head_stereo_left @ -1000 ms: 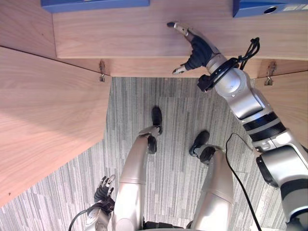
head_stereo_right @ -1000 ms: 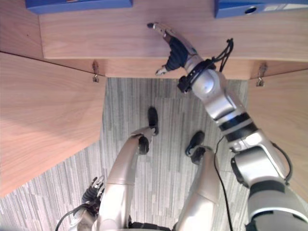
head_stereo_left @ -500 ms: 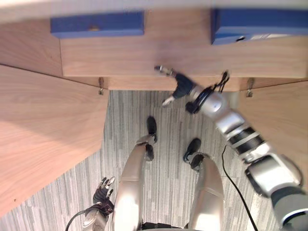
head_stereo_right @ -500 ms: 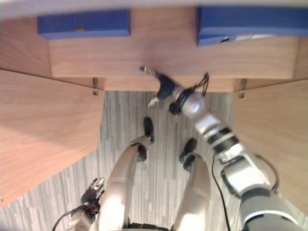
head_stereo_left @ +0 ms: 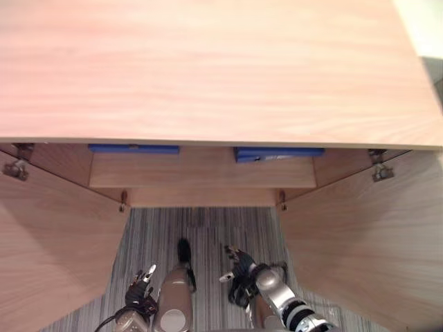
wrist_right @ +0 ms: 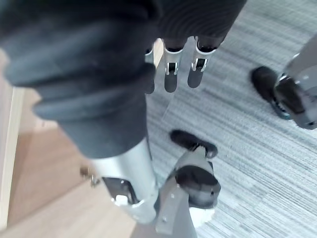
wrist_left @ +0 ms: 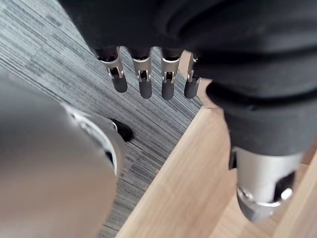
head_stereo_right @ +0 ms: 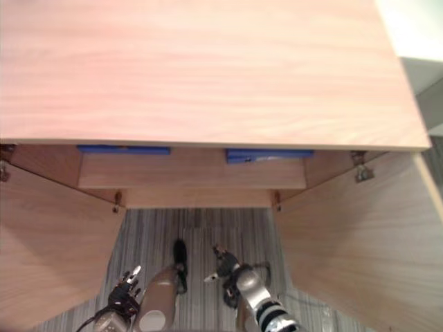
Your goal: Walk over to the cabinet, pick up the folder, carry it to the office cabinet, place the folder inside the office cabinet, then close the office cabinet door
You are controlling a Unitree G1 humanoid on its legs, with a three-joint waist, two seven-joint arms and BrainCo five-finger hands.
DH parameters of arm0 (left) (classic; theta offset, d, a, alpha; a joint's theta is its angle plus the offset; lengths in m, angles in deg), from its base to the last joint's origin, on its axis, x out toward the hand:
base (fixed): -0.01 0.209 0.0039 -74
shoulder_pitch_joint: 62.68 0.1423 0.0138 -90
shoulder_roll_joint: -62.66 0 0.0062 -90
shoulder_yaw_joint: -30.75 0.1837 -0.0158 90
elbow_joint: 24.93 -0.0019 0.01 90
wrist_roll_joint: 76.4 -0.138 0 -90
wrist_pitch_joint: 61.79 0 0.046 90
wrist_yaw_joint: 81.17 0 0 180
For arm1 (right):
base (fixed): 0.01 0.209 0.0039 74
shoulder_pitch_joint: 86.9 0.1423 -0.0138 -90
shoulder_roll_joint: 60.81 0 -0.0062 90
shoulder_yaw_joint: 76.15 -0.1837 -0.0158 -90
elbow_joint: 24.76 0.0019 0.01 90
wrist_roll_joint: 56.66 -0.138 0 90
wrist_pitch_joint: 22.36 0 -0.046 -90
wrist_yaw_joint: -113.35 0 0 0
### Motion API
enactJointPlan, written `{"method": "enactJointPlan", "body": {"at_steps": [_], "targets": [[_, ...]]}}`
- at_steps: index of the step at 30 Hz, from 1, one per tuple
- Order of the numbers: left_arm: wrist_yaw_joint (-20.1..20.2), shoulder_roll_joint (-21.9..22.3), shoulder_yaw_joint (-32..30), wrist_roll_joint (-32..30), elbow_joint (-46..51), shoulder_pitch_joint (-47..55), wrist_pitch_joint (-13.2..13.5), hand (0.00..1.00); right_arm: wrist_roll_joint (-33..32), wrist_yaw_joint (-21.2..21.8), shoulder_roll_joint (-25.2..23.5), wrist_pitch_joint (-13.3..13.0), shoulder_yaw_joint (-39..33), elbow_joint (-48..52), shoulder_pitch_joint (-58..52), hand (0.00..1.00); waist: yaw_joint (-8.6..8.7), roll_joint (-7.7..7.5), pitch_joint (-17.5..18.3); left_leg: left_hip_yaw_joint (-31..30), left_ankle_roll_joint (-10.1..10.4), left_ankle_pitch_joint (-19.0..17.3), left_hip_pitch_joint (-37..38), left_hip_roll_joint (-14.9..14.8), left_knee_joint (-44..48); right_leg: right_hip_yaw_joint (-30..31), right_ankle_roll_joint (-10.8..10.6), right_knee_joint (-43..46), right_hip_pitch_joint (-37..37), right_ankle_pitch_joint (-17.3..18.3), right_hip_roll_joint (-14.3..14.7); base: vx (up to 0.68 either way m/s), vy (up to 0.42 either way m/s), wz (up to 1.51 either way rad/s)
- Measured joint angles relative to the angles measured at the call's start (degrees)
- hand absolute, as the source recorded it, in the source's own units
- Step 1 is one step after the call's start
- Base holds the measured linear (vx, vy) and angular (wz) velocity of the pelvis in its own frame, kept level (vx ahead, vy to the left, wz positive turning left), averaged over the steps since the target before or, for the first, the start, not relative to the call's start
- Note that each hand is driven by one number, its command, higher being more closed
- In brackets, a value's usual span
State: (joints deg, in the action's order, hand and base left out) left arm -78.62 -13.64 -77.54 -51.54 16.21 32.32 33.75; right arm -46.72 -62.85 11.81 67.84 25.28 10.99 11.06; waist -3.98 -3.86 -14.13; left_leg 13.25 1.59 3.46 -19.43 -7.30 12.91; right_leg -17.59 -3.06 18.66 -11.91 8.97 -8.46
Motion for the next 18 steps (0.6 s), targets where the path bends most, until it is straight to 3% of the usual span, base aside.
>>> {"method": "enactJointPlan", "body": {"at_steps": [6, 10, 13, 14, 15, 18], "targets": [[-1.2, 2.7, -7.1, -0.5, -6.7, -0.3, -1.4, 0.0, -9.7, -7.1, -1.3, 0.1, -24.6, -4.3, -10.0, 0.0, 0.8, 1.2, 10.1, 3.7, 0.9, 2.8, 12.6, 1.1, -12.2, 1.2, 0.2, -7.4, 8.2, -1.5, 0.9, 0.07, -0.003, -0.22], [-0.9, 3.4, -7.7, 0.3, -7.8, -0.9, -2.0, 0.0, -12.8, -7.7, -1.9, 0.1, -32.6, -4.3, -11.1, 0.0, 1.53, 1.81, 11.1, 5.5, 1.7, 3.1, 17.6, 0.7, -13.9, 2.8, 0.0, -9.7, 12.5, -2.3, 2.0, 0.06, -0.016, -0.27], [0.2, 3.9, -9.1, 2.4, -8.2, -1.1, -2.2, 0.0, -13.4, -7.6, -2.1, 0.2, -34.9, -4.4, -11.0, 0.0, 0.58, 2.3, 11.0, 1.6, 1.3, -4.2, 14.1, -1.6, -0.4, 7.5, 0.5, -10.1, 13.2, -2.8, 3.6, 0.02, -0.052, -0.73], [0.4, 4.6, -9.1, 2.7, -8.6, -0.8, -2.2, 0.0, -13.4, -7.4, -1.4, 0.2, -34.9, -4.8, -10.8, 0.0, -0.05, 3.55, 10.9, -7.2, 1.5, -8.2, 12.4, -2.0, 4.5, 10.2, 0.7, -10.2, 13.1, -3.4, 4.9, -0.01, -0.033, -1.21], [0.4, 5.3, -9.2, 2.9, -9.2, -0.5, -2.1, 0.0, -13.4, -7.3, -0.5, 0.2, -34.8, -5.4, -10.1, 0.0, -0.32, 5.47, 11.0, -14.1, 3.6, -12.0, 12.5, -2.1, 6.5, 12.6, 0.7, -10.2, 13.0, -3.8, 6.4, -0.02, -0.005, -1.23], [0.3, 4.9, -9.2, 2.6, -9.6, -0.2, -2.0, 0.0, -13.5, -7.3, -0.4, -0.2, -34.1, -6.2, -9.6, 0.0, 0.84, 5.37, 11.5, -11.9, 3.7, -13.6, 13.5, -1.7, 7.8, 16.4, 0.0, -10.5, 12.6, -4.2, 6.5, -0.02, 0.141, -0.75]]}}
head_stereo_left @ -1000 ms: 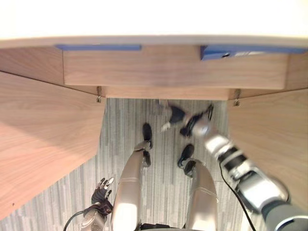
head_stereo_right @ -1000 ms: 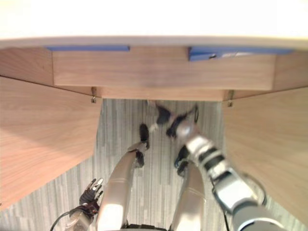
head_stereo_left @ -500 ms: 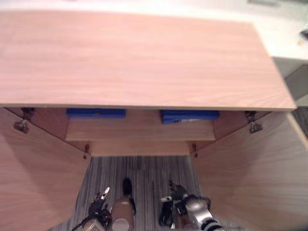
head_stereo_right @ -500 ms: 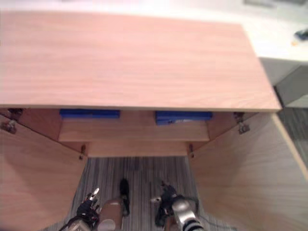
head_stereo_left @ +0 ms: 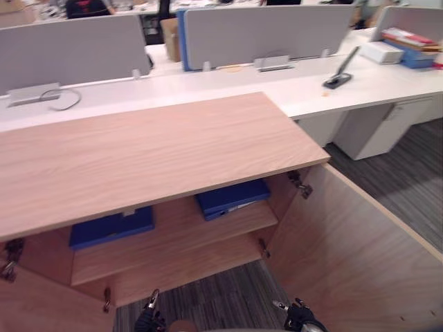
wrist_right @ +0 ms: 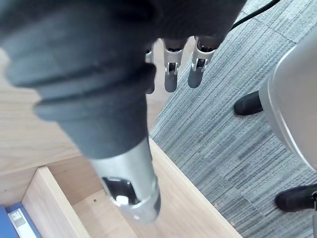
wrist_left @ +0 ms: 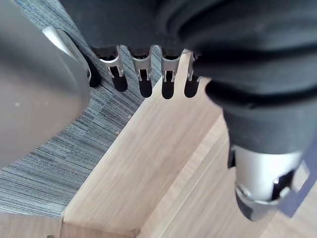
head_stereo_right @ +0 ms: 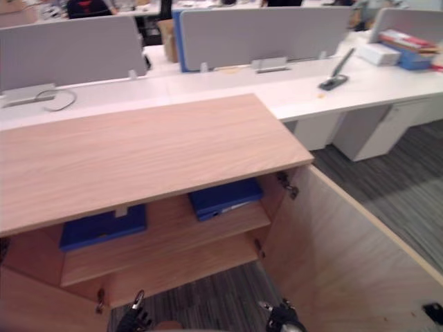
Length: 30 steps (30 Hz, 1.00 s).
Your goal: Walk over to the cabinet, pick up the folder, carry it to the office cabinet, place the folder inside the office cabinet, then close the office cabinet door
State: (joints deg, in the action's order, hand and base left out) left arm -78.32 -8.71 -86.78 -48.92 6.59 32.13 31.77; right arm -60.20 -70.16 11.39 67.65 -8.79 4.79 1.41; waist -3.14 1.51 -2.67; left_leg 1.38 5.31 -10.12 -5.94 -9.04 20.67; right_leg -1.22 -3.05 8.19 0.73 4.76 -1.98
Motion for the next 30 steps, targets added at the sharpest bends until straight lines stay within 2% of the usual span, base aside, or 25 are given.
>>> {"method": "enactJointPlan", "body": {"at_steps": [2, 3, 7, 11, 15, 17, 18, 19, 20, 21, 22, 24, 25, 26, 27, 28, 29, 30], "targets": [[-0.4, -0.2, 0.2, -0.4, -0.1, 0.1, 0.5, 0.0, -0.2, 0.0, -0.2, 0.0, 0.9, 0.0, 0.0, 0.0, 0.03, -0.53, 0.4, 2.3, -0.2, -0.1, 0.2, 0.6, -0.8, 1.8, -0.6, 0.1, -1.4, -0.4, -0.8, -0.02, 0.129, -0.54], [-1.7, -0.3, 0.3, -1.3, -0.2, 0.0, 0.9, 0.0, -1.2, -0.1, -0.1, 0.0, 2.7, 0.0, 0.0, 0.0, 0.13, -0.83, 0.5, 3.8, -1.0, 0.5, 0.6, 1.3, -1.9, 3.2, -1.2, 0.1, -2.3, -0.7, -1.5, -0.01, 0.118, -0.51], [-5.0, -0.7, 2.8, -7.5, -0.1, 0.0, 2.2, 0.0, -4.4, -1.2, -0.1, -0.3, 4.7, 0.0, -0.2, 0.0, 0.5, -1.54, 0.8, 7.5, -2.1, 2.6, 4.3, 3.4, -7.2, 5.8, -2.2, -0.9, -2.2, -1.5, -3.4, 0.04, 0.089, -0.33], [-6.0, -0.6, 4.4, -9.0, 0.7, 0.0, 2.9, 0.0, -6.8, -1.3, -0.4, -1.3, 4.5, 0.0, -0.6, 0.0, 0.56, -2.17, 0.4, 9.8, -2.1, 2.6, 6.2, 3.4, -8.3, 7.3, -2.2, -1.7, -1.7, -2.2, -3.4, 0.03, 0.047, -0.29], [-6.5, -0.6, 4.7, -11.5, 1.8, 0.0, 3.1, 0.0, -9.3, -2.5, -0.9, -1.8, 3.6, 1.2, -0.6, 0.0, 0.58, -2.73, -0.6, 15.4, -2.1, 2.6, 8.3, 2.8, -9.4, 10.8, -2.4, 0.5, -4.3, -3.1, -2.3, -0.03, 0.023, -0.63], [-6.5, -0.4, 4.7, -12.1, 2.4, -0.4, 3.1, 0.0, -11.3, -3.3, -1.5, -1.9, 3.6, 3.5, -0.5, 0.0, 0.56, -2.69, -2.2, 20.1, -2.3, 2.3, 9.2, 1.7, -9.1, 8.7, -1.8, 2.5, -7.1, -5.3, -1.0, -0.11, -0.022, -1.3], [-6.6, -0.3, 4.7, -12.3, 3.4, -0.2, 3.0, 0.0, -12.1, -4.0, -1.9, -2.1, 3.5, 5.0, -0.3, 0.0, 0.4, -2.01, -3.2, 24.1, -2.7, 2.2, 9.9, -0.1, -9.1, 3.9, 0.0, 1.9, -7.9, -7.2, -0.9, -0.13, -0.077, -1.53], [-6.8, -0.2, 4.6, -12.5, 4.3, -0.1, 2.9, 0.0, -12.7, -4.4, -2.1, -2.1, 3.5, 5.9, 0.1, 0.0, 0.4, -2.0, -4.5, 26.0, -2.7, 2.3, 10.7, -0.3, -9.1, -0.7, 1.4, 4.8, -8.6, -5.1, -1.8, -0.12, -0.101, -1.53], [-7.1, -0.2, 4.7, -12.6, 5.1, 0.3, 2.8, 0.0, -13.7, -5.5, -2.1, -2.2, 3.5, 7.4, -0.5, 0.0, 0.71, -2.24, -4.9, 29.5, -2.7, 2.3, 12.1, -0.5, -8.8, -11.1, 4.0, 17.2, -11.0, 1.1, -6.0, -0.09, -0.065, -1.12], [-7.5, 0.0, 5.0, -12.9, 5.2, 0.3, 2.7, 0.0, -13.9, -6.1, -1.8, -2.2, 3.5, 7.8, -0.8, 0.0, 0.79, -2.03, -4.8, 30.9, -2.5, 2.1, 12.3, -1.1, -8.2, -14.7, 4.8, 24.0, -11.7, 3.3, -8.6, -0.09, -0.05, -0.93], [-7.5, 0.1, 5.2, -13.1, 5.2, 0.3, 2.6, 0.0, -13.9, -6.3, -1.7, -2.2, 3.5, 8.1, -0.9, 0.0, 0.81, -1.94, -4.8, 31.5, -2.4, 2.1, 12.7, -1.6, -8.1, -16.6, 5.1, 27.7, -11.8, 3.9, -10.5, -0.06, -0.069, -0.62], [-7.5, 0.2, 6.1, -13.1, 7.1, 2.1, 2.5, 0.0, -13.8, -6.8, -1.7, -2.2, 3.5, 8.6, -1.3, 0.0, 0.89, -2.27, -4.2, 34.2, -0.3, 1.9, 14.3, -3.7, -6.7, -22.0, 5.4, 35.6, -10.4, 4.2, -19.6, -0.03, -0.16, -0.7], [-7.5, 0.0, 6.1, -13.1, 7.7, 2.6, 2.5, 0.0, -13.8, -6.8, -1.7, -2.2, 3.4, 8.5, -1.3, 0.0, 0.88, -2.9, -3.8, 34.9, 0.1, 1.5, 14.3, -3.8, -5.6, -23.2, 5.1, 34.5, -10.0, 3.2, -21.7, 0.04, -0.331, -0.96], [-7.5, -0.1, 6.1, -13.1, 7.3, 2.7, 2.1, 0.0, -13.7, -6.7, -1.1, -2.1, 2.2, 7.9, -0.5, 0.0, 0.76, -2.73, -3.3, 34.0, 0.2, 1.0, 13.9, -3.9, -5.1, -27.7, 4.9, 33.0, -10.0, 4.4, -20.6, 0.01, -0.3, -1.49], [-7.5, 0.8, 7.1, -13.1, 5.2, 3.5, 1.7, 0.0, -13.2, -6.8, 0.4, -2.1, 1.4, 7.7, 0.6, 0.0, 0.01, -0.18, -1.8, 30.6, -1.1, 0.5, 14.2, -2.2, -10.0, -28.8, 4.9, 25.9, -9.2, 4.4, -16.7, -0.02, -0.239, -1.74], [-7.4, 0.6, 7.7, -13.2, 4.6, 3.8, 1.6, 0.0, -13.3, -6.8, 0.9, -2.0, 1.5, 7.4, 1.5, 0.0, -0.34, 0.15, -1.6, 29.0, -1.7, 0.9, 14.4, -0.7, -12.5, -28.7, 4.7, 21.8, -9.0, 4.5, -14.6, -0.08, -0.062, -2.13], [-7.5, 0.0, 8.6, -13.2, 3.9, 3.9, 1.5, 0.0, -13.1, -6.7, 1.5, -2.1, 1.5, 6.4, 3.4, 0.0, -0.69, 0.12, -1.6, 28.0, -2.4, 2.8, 14.9, 0.6, -15.7, -28.1, 3.7, 15.3, -8.6, 4.2, -11.0, -0.1, -0.063, -1.71], [-7.7, -0.8, 9.9, -13.2, 3.0, 3.2, 1.2, 0.0, -13.0, -6.8, 2.0, -2.0, 1.5, 5.6, 4.4, 0.0, 0.34, 0.26, -1.6, 29.3, -1.6, 4.1, 15.3, -0.1, -16.6, -26.7, 3.7, 13.2, -8.9, 3.0, -8.8, -0.1, -0.09, -1.31]]}}
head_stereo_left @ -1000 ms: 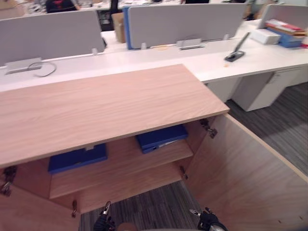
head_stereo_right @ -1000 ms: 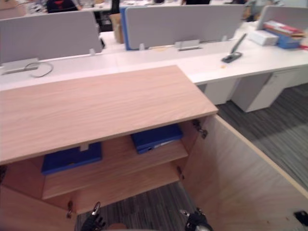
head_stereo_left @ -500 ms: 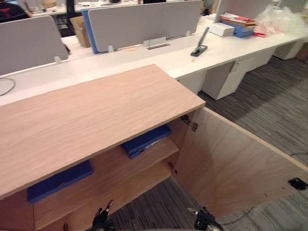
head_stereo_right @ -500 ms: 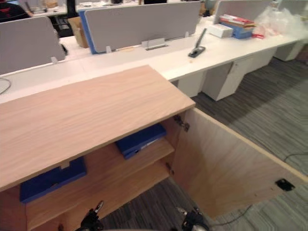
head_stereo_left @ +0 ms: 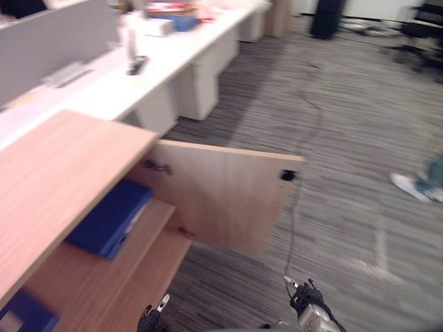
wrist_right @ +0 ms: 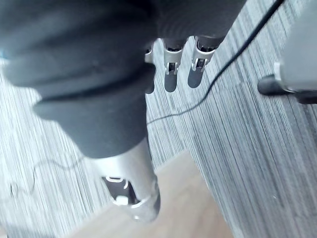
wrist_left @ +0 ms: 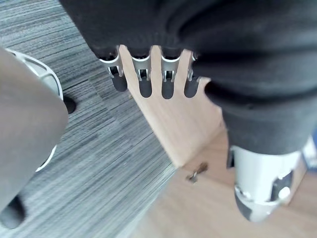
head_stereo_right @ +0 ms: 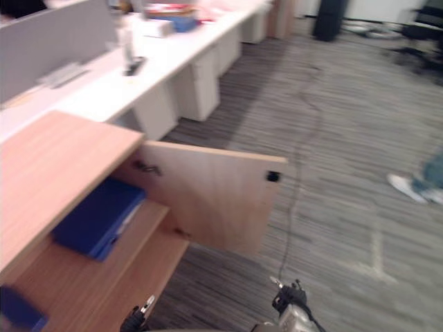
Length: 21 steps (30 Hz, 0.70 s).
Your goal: Walk over to the cabinet, pick up the folder, carry it to the office cabinet, place the folder inside the office cabinet, then close the office cabinet door
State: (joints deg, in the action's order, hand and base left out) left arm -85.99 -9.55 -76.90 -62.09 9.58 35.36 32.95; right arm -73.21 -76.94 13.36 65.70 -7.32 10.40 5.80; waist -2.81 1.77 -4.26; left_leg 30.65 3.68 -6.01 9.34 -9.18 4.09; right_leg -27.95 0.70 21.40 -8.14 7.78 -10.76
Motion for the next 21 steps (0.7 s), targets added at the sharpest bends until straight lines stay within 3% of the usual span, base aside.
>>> {"method": "enactJointPlan", "body": {"at_steps": [3, 8, 11, 21], "targets": [[-0.6, -1.2, 2.0, 1.6, 0.1, -0.7, 0.2, 0.0, 0.9, -0.1, 1.0, 0.3, 0.4, 0.2, -1.6, 0.0, 0.83, -1.22, -0.3, 0.1, 0.0, 0.5, 1.3, -0.4, 0.0, 1.7, 0.1, -1.1, 0.6, -0.4, 1.3, -0.08, -0.072, -0.42], [-1.7, -0.9, 2.8, 2.3, 2.9, 0.1, 0.2, 0.0, 4.5, -0.3, 1.9, 0.7, 2.8, 6.6, -1.8, 0.0, 1.07, -1.13, 0.2, -0.2, 2.2, 1.9, -0.3, -1.2, -1.7, 1.8, -0.3, -9.4, 1.3, -5.5, 4.3, -0.09, 0.036, -0.08], [-1.7, -0.9, 3.5, 3.6, 5.3, 1.8, 0.2, 0.0, 7.1, -0.5, 2.6, 0.7, 2.8, 13.3, -0.4, 0.0, 1.05, -1.34, 0.7, -0.2, 2.3, 2.1, -0.9, -0.6, -1.9, 1.8, -0.2, -13.5, 2.0, -8.8, 4.7, -0.05, 0.082, -0.02], [-0.9, -2.7, 3.6, 3.7, 4.9, 4.9, 0.0, 0.0, 8.7, -1.2, 13.6, -0.2, 5.5, 15.4, 15.7, 0.0, 0.28, -1.31, 1.2, -1.5, 1.6, 2.6, -1.4, 2.1, -3.0, 1.3, -0.8, -26.3, 7.0, -17.1, 5.6, -0.05, 0.024, 0.04]]}}
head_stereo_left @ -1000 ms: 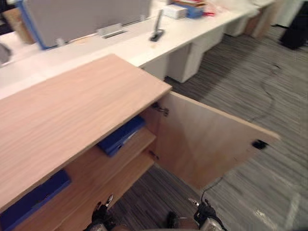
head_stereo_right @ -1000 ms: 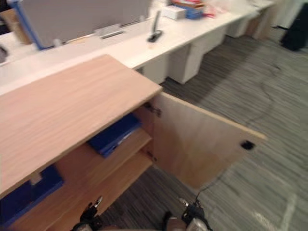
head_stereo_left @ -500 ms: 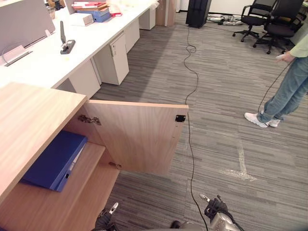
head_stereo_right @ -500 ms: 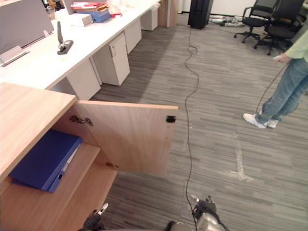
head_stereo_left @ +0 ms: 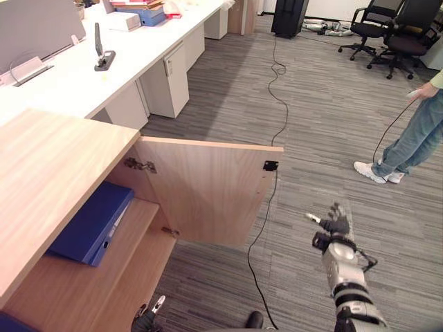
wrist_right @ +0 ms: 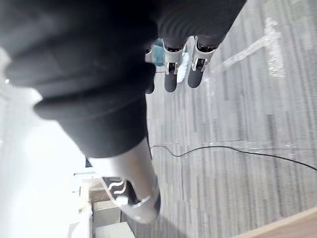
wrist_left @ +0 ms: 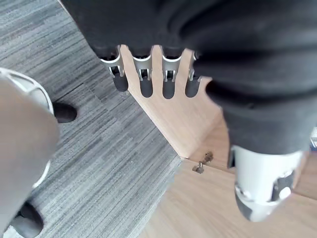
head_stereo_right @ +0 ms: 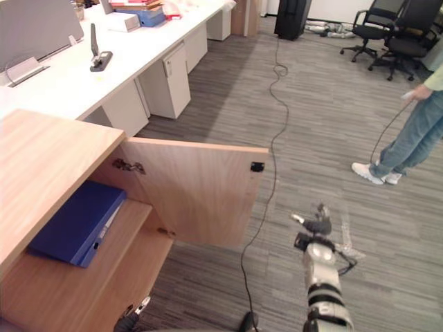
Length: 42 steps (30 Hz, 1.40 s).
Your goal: Walk over to the cabinet, pick up the folder, carry it to the office cabinet, place the folder inside the office cabinet, then close the office cabinet door
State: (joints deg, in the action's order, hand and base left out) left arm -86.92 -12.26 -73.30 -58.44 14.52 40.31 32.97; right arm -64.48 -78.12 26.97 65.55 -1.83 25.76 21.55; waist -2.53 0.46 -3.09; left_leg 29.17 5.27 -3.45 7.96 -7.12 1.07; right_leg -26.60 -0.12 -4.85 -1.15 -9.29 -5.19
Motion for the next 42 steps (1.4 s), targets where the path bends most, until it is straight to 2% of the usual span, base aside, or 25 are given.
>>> {"method": "enactJointPlan", "body": {"at_steps": [4, 11, 13, 16, 23, 29, 33, 38, 40, 42], "targets": [[0.8, -1.4, -1.3, -0.4, -3.6, 0.0, -1.0, 0.0, 0.0, 0.3, 1.4, -0.4, 3.6, -6.4, 9.1, 0.0, -0.45, -0.1, 0.0, -0.8, 0.0, 0.0, 0.1, 0.0, 0.0, -0.4, 0.0, 0.0, 0.4, -0.2, -0.1, -0.03, -0.027, 0.07], [0.8, -1.4, -2.9, 0.3, -4.2, 0.4, -1.4, 0.0, -1.4, 2.3, 4.8, 0.0, 3.5, -21.2, 19.8, 0.0, -1.58, -0.29, -0.1, -4.7, -0.6, 0.4, 0.2, 0.7, -0.3, -3.0, 0.0, -0.3, 2.5, -0.2, -1.1, -0.04, -0.023, 0.29], [1.0, -1.4, -3.8, 0.3, -4.2, 1.0, -1.5, 0.0, -2.4, 3.6, 5.7, 0.4, 3.1, -25.0, 23.1, 0.0, -2.36, -0.68, -0.5, -5.2, -1.0, 0.6, 0.1, 1.0, -0.3, -3.4, -0.1, -0.3, 2.7, -0.2, -1.5, -0.05, -0.005, 0.14], [1.2, -1.4, -4.3, 0.3, -5.3, 1.2, -1.6, 0.0, -2.5, 4.9, 6.7, 0.8, 1.2, -26.8, 24.9, 0.0, -2.68, -0.79, -1.0, -7.7, -1.5, 1.0, 0.1, 1.4, -0.3, -5.5, -0.1, -0.4, 4.1, -0.2, -2.1, -0.05, -0.029, 0.36], [1.7, -1.5, -4.3, -0.5, -5.3, 2.1, -1.8, 0.0, -1.7, 8.6, 6.7, 1.1, 3.0, -28.8, 27.3, 0.0, -3.87, -0.8, -2.3, -9.2, -2.0, 2.1, 0.1, 2.4, -1.6, -6.2, -0.2, -0.4, 4.3, -0.2, -2.8, -0.06, -0.015, 0.12], [1.9, -1.9, -3.5, -2.4, -5.2, 1.7, -1.8, 0.0, 0.2, 9.5, 7.8, 1.1, 13.9, -28.8, 27.3, 0.0, -2.79, -0.71, -3.0, -9.0, -1.9, 2.5, 0.0, 2.0, -2.0, -5.9, -0.2, -0.3, 4.0, -0.2, -2.4, -0.02, -0.037, -0.03], [2.5, -2.4, -2.5, -2.4, -5.2, 1.5, -1.8, 0.0, 0.0, 10.8, 9.1, 0.9, 24.7, -25.2, 25.9, 0.0, -2.15, -0.67, -3.1, -7.4, -1.7, 2.4, 0.0, 1.6, -2.0, -4.3, -0.2, -0.4, 2.9, -0.2, -1.7, -0.02, -0.035, -0.2], [2.9, -2.8, -1.6, -2.2, -5.2, 0.6, -1.7, 0.0, 2.9, 17.0, 13.0, 0.8, 37.1, -21.7, 21.4, 0.0, -1.46, -0.71, -3.2, -6.4, -1.4, 2.3, 0.0, 0.8, -2.0, -3.0, -0.2, -0.4, 2.3, -0.2, -0.8, -0.02, -0.047, -0.14], [3.0, -2.9, -1.4, -2.2, -5.1, 0.6, -1.5, 0.0, 7.0, 19.2, 15.3, 0.8, 42.7, -17.4, 18.9, 0.0, -0.76, -0.75, -3.3, -6.4, -1.3, 2.2, 0.0, 0.5, -2.0, -2.6, -0.1, -0.4, 2.1, -0.2, -0.5, -0.02, -0.041, -0.1], [3.0, -3.0, -1.5, -2.2, -5.1, 0.6, -1.4, 0.0, 8.1, 20.7, 17.3, 0.8, 45.8, -12.7, 17.1, 0.0, -0.13, -0.83, -3.4, -6.2, -1.1, 2.1, 0.1, 0.4, -1.9, -2.3, -0.1, -0.4, 2.0, -0.2, -0.4, -0.03, -0.022, -0.08]]}}
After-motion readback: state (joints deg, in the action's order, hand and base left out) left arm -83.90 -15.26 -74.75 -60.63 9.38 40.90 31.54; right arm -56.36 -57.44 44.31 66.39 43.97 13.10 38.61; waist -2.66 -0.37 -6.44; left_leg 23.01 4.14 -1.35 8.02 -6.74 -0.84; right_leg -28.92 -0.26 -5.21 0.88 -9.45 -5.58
